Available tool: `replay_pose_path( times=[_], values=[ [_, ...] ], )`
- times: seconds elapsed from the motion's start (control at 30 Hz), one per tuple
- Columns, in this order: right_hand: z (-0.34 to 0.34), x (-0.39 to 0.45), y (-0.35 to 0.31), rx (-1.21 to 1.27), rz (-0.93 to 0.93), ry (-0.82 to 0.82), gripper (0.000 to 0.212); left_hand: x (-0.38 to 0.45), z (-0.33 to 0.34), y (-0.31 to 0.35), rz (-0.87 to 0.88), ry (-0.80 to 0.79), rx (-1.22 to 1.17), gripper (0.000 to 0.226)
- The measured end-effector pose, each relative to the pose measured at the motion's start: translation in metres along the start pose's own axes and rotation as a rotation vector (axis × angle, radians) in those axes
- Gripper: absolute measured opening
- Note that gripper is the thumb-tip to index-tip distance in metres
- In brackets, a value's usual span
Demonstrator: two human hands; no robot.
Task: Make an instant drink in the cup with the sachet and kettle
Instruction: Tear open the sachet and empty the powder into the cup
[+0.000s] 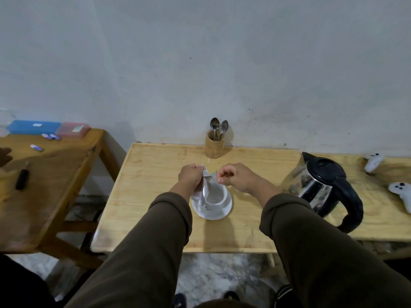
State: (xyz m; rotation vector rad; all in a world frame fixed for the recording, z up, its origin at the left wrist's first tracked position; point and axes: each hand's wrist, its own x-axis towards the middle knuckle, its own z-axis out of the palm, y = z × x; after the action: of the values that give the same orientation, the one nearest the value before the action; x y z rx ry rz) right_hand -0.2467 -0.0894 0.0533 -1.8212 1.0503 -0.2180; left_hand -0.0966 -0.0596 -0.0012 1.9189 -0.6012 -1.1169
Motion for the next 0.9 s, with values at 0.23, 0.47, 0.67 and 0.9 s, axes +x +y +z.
replay_pose_path(
  times=[0.23,0.47,0.67,0.9],
  values=[
    [-0.006,-0.007,0.005,-0.015,0.039,-0.082,0.031,-0.003,0.000,-0.001,0.002,0.041,0.030,0.033],
    [-0.006,-0.006,0.013,0.011,0.055,-0.009,0.027,0.003,0.000,-0.007,-0.020,0.019,0.076,0.033],
    [0.012,-0.001,0.025,0.037,0.085,0.050,0.022,0.010,0.002,-0.020,-0.038,-0.045,0.159,0.028],
    [0.033,-0.002,0.040,-0.254,0.043,-0.046,0.032,0.016,0.007,-0.027,-0.112,-0.055,0.298,0.030]
  ],
)
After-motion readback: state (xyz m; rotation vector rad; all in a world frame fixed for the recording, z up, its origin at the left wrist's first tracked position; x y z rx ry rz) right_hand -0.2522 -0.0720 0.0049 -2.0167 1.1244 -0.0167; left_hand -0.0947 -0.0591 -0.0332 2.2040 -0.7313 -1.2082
